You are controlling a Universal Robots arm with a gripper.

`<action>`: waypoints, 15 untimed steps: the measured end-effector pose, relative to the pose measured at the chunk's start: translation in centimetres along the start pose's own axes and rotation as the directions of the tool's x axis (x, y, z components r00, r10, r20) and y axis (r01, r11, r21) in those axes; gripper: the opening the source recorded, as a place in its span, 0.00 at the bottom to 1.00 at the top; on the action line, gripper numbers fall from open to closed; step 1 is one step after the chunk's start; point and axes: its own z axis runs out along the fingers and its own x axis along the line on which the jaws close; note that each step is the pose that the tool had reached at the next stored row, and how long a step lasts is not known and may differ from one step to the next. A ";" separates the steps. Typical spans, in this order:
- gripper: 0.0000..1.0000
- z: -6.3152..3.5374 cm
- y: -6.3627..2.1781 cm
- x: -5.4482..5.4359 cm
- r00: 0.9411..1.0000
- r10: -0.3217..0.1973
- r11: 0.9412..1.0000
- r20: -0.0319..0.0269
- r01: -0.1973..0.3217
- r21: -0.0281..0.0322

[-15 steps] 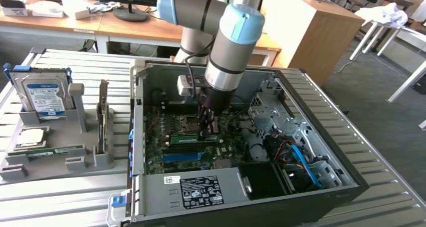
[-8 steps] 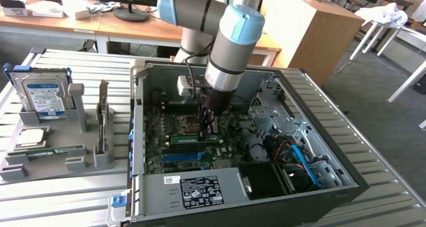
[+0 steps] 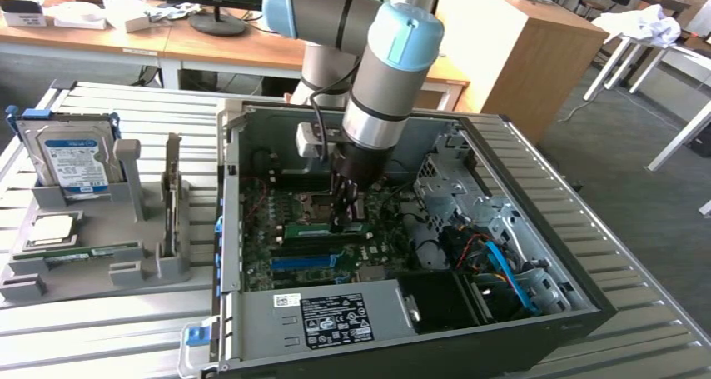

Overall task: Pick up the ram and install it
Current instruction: 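Insert the ram into the slot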

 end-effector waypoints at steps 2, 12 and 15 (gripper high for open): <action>0.13 0.02 0.00 0.0 1.000 0.000 1.000 0.002 0.000 -0.001; 0.13 0.25 -0.02 0.1 1.000 0.000 1.000 0.003 0.000 -0.005; 0.13 0.25 -0.01 0.2 1.000 0.000 1.000 0.003 0.000 -0.005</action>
